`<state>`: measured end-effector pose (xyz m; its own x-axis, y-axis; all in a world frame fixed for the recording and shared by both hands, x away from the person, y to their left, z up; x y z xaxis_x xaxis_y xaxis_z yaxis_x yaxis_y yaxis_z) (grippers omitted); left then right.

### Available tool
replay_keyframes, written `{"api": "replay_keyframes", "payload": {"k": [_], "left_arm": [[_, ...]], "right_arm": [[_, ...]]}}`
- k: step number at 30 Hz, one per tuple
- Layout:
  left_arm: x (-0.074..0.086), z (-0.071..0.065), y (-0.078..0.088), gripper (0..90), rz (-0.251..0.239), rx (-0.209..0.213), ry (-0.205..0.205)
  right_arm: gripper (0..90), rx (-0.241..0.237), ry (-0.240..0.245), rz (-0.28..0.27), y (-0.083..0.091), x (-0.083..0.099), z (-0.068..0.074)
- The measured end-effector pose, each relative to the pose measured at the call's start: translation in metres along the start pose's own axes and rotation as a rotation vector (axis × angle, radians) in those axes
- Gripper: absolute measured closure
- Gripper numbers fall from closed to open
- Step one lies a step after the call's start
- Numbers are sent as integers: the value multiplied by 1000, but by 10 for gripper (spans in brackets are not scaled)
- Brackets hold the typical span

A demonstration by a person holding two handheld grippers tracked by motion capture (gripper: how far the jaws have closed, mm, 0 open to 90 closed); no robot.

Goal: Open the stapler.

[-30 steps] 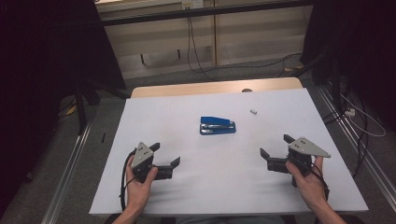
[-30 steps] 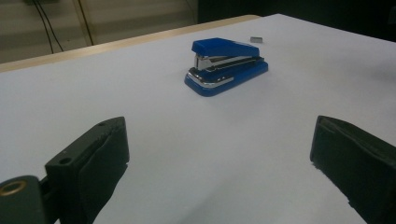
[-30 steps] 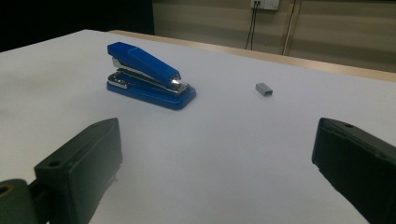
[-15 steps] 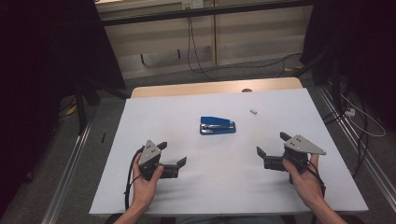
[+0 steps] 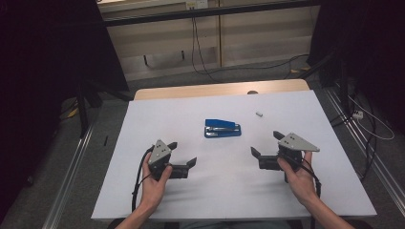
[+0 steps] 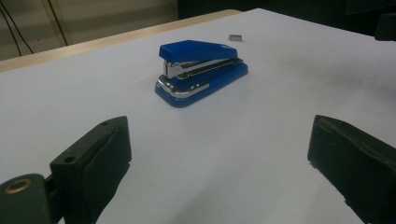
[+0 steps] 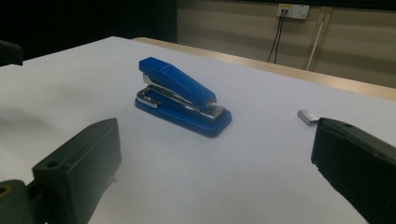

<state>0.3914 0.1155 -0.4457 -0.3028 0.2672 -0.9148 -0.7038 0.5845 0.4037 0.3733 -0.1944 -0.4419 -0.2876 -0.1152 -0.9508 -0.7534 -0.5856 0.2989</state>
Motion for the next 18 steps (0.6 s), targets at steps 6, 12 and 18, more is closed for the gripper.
{"api": "replay_keyframes", "payload": {"k": [6,12,18], "left_arm": [[-7,-3,-7,53,-24,5,7],[-13,-8,-13,52,-27,6,-22],[-17,-7,-22,48,-28,10,-14]], "right_arm": [[11,-29,21,-18,-8,-4,6],[16,-46,16,-20,-16,-6,7],[18,-75,15,-30,-26,-11,12]]}}
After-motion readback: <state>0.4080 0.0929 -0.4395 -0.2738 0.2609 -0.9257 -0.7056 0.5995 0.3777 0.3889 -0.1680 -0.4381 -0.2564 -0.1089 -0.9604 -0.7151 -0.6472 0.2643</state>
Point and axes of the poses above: each handheld gripper's, and its own axes: y roughly backward along the jaws, x roughly out of its underside, z roughly to its left, the point moved 6 cm from there along -y, roughly forward along the jaws, and after that the axes turned 9 degrees about -x, right-handed, at the moved point
